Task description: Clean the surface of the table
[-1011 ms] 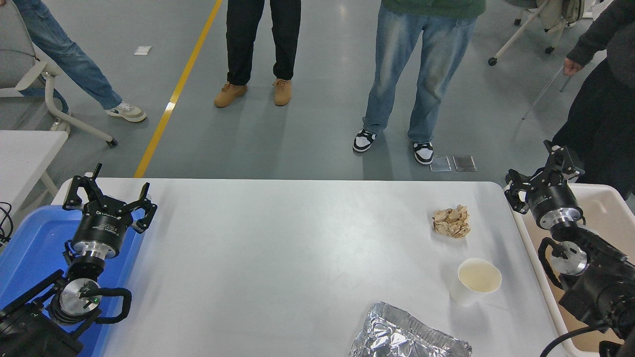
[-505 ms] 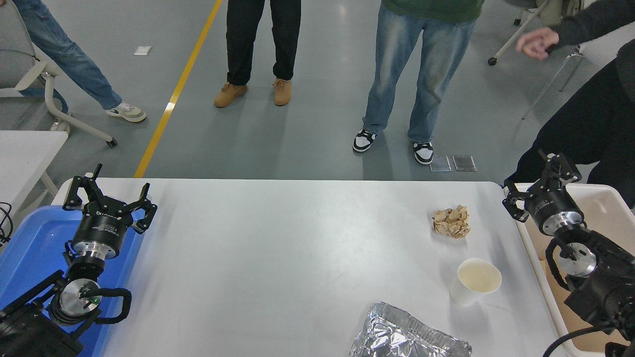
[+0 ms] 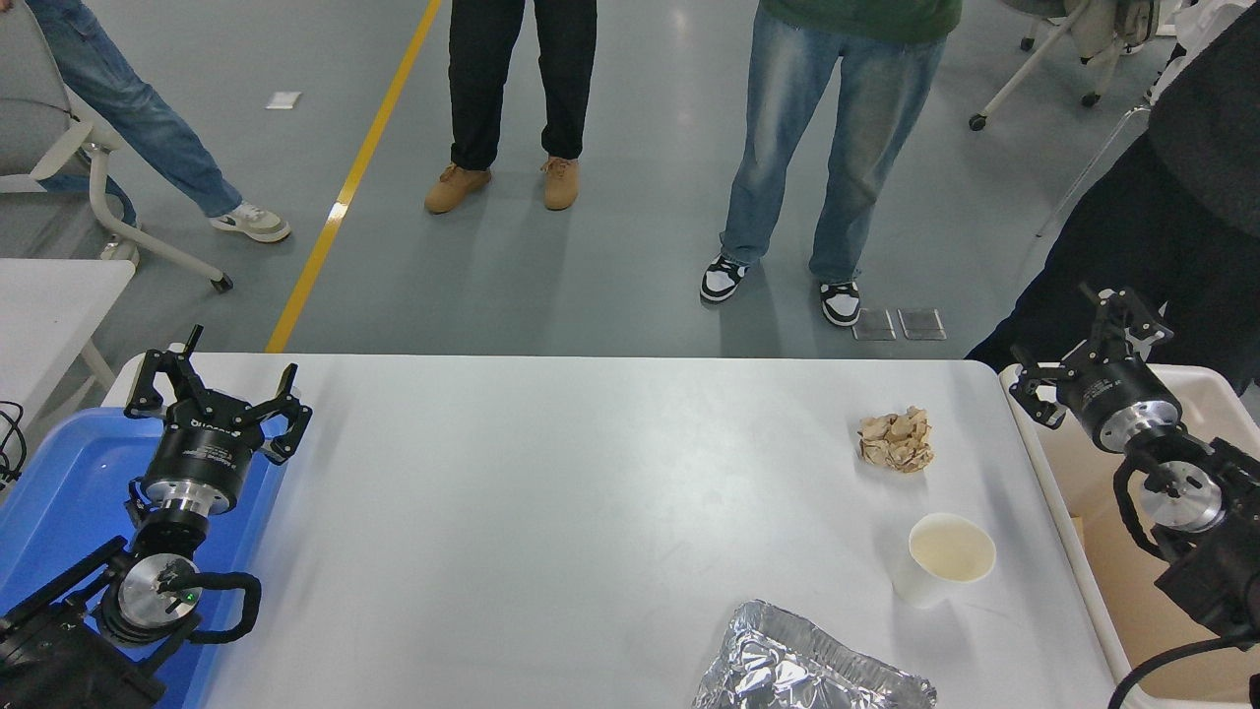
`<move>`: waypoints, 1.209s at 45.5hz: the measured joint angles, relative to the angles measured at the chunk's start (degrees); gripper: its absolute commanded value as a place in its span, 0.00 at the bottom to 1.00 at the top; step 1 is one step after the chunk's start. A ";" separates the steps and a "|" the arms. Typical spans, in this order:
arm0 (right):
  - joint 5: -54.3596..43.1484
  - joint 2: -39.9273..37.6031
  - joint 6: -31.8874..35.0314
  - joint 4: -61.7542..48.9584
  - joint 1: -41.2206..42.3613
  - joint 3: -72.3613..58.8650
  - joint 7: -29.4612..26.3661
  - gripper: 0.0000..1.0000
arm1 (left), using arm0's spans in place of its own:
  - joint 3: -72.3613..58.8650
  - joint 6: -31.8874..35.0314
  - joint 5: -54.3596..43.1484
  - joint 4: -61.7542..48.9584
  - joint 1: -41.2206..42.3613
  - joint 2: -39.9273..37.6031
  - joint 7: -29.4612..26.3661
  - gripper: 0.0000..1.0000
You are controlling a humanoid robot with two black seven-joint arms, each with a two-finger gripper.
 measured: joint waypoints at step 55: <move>-28.48 -34.96 -4.29 58.14 -1.63 -5.46 -5.68 0.99 | 0.02 0.00 0.00 0.01 0.00 0.00 -0.01 0.99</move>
